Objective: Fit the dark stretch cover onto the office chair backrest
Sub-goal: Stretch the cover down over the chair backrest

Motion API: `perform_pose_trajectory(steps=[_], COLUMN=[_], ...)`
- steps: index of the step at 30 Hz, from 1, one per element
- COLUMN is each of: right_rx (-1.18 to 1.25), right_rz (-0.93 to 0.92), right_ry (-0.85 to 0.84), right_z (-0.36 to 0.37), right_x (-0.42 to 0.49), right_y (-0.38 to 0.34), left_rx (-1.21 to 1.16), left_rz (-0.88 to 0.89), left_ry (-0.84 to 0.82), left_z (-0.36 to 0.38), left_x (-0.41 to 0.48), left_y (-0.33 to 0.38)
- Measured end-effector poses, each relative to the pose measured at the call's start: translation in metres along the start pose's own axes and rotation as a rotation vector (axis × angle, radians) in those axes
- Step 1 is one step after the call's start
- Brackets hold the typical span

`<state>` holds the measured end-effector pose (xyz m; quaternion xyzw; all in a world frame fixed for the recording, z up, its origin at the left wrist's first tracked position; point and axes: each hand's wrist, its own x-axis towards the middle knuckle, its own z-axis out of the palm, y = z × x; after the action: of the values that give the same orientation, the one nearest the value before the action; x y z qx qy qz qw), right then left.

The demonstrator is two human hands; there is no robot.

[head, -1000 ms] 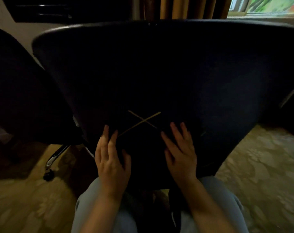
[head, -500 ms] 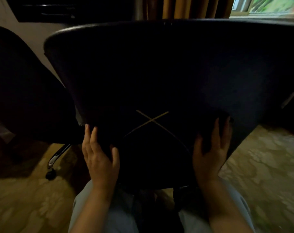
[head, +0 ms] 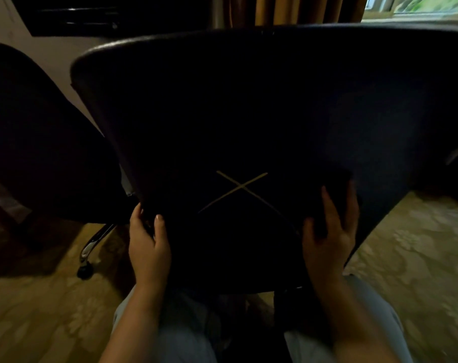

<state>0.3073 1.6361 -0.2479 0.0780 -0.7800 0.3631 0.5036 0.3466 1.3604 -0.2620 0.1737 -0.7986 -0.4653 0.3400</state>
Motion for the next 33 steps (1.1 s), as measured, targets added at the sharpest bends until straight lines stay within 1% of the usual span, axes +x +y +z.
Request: perform_pose_trajectory(steps=[3, 6, 8, 11, 12, 14, 16, 17, 19, 21, 23, 25, 27, 31, 33], right_rx=[0.029, 0.052, 0.060, 0.088, 0.106, 0.152, 0.168, 0.160, 0.171, 0.212, 0.214, 0.202, 0.192, 0.232, 0.187], right_rz=[0.075, 0.086, 0.002, -0.172, -0.207, -0.207, -0.125, -0.045, 0.172, 0.343, 0.383, 0.333, 0.200, -0.198, -0.354], right_ry=[0.083, 0.102, 0.047, -0.099, -0.123, -0.121, -0.051, 0.012, 0.145, 0.234, 0.280, 0.285, 0.232, -0.042, -0.126], right_z=[-0.002, 0.007, 0.016, 0.027, 0.029, 0.027, 0.020, 0.016, 0.011, 0.008, 0.008, 0.012, 0.019, 0.029, 0.030], right_x=[0.004, 0.005, -0.001, -0.009, -0.010, -0.008, -0.001, 0.004, 0.017, 0.031, 0.039, 0.040, 0.033, 0.006, 0.001], right_y=[-0.002, -0.012, -0.022, -0.036, -0.038, -0.036, -0.028, -0.023, -0.011, -0.003, -0.004, -0.018, -0.037, -0.060, -0.056], left_rx=[-0.018, -0.026, -0.025, -0.013, 0.000, 0.023, 0.044, 0.058, 0.091, 0.120, 0.122, 0.118, 0.123, 0.132, 0.137], left_rz=[0.009, 0.051, 0.072, 0.099, 0.119, 0.163, 0.196, 0.210, 0.243, 0.272, 0.283, 0.295, 0.311, 0.321, 0.315], left_ry=[0.015, 0.010, -0.006, -0.034, -0.043, -0.064, -0.093, -0.109, -0.134, -0.154, -0.167, -0.175, -0.178, -0.183, -0.181], left_z=[-0.001, -0.003, -0.005, -0.005, -0.005, -0.004, -0.003, -0.003, -0.001, 0.002, 0.004, 0.006, 0.007, 0.006, 0.005], left_x=[-0.004, -0.007, -0.011, -0.016, -0.017, -0.019, -0.021, -0.023, -0.025, -0.026, -0.027, -0.027, -0.027, -0.028, -0.027], left_y=[0.004, 0.007, 0.007, 0.009, 0.009, 0.011, 0.013, 0.014, 0.014, 0.014, 0.015, 0.016, 0.016, 0.016, 0.015])
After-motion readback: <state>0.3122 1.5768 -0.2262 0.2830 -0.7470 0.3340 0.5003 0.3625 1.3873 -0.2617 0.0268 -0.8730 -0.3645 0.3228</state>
